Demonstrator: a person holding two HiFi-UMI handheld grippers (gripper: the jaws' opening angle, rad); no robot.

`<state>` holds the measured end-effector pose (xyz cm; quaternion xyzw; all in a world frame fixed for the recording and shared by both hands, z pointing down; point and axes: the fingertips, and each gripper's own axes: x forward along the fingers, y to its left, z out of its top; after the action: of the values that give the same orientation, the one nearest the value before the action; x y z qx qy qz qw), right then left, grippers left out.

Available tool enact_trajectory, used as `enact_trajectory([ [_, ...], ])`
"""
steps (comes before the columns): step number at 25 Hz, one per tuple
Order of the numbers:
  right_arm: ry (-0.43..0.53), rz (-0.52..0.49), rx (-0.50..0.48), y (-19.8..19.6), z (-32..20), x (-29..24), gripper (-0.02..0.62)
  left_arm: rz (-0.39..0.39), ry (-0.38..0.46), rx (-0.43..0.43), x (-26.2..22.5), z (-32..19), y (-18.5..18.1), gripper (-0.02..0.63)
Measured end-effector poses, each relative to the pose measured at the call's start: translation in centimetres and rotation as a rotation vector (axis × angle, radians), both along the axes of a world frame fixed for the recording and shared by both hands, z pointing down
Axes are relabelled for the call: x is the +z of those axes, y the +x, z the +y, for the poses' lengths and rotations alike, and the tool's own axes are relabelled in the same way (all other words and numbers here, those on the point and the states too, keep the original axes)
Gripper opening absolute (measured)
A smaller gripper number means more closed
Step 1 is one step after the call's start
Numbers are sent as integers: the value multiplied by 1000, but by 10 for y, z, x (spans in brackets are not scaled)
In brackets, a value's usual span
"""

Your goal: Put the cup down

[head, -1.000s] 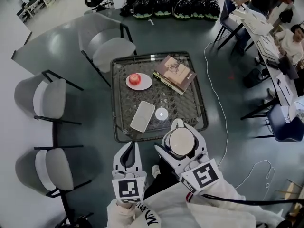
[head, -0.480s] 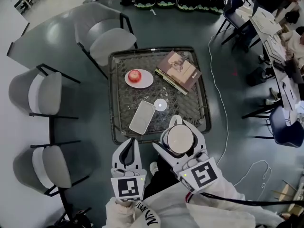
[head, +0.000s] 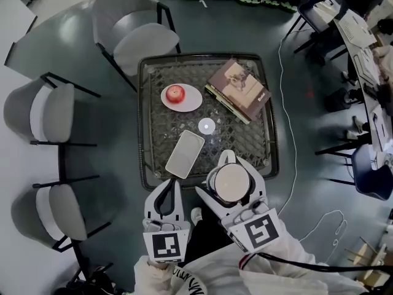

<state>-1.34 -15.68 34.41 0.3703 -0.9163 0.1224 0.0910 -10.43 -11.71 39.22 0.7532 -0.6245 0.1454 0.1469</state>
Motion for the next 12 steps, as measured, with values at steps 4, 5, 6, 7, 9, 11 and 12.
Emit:
enact_trajectory([
  [4, -5, 6, -19, -6, -10, 14, 417, -4, -9, -3, 15, -12, -3, 11],
  [5, -8, -7, -20, -9, -13, 15, 417, -5, -10, -7, 19, -15, -5, 11],
  [6, -10, -18, -19, -11, -16, 17, 417, -9, -11, -11, 23, -18, -7, 11],
  [7, -11, -21, -16, -11, -19, 21, 417, -13, -13, -13, 27, -21, -8, 11],
  [9, -14, -15, -6, -10, -25, 30, 417, -14, -20, -19, 35, -24, -10, 11],
  [11, -13, -7, 0, -9, -30, 40, 417, -4, -27, -32, 44, -27, -12, 11],
  [12, -10, -4, 3, -10, -33, 45, 417, 1, -31, -37, 49, -27, -13, 11],
])
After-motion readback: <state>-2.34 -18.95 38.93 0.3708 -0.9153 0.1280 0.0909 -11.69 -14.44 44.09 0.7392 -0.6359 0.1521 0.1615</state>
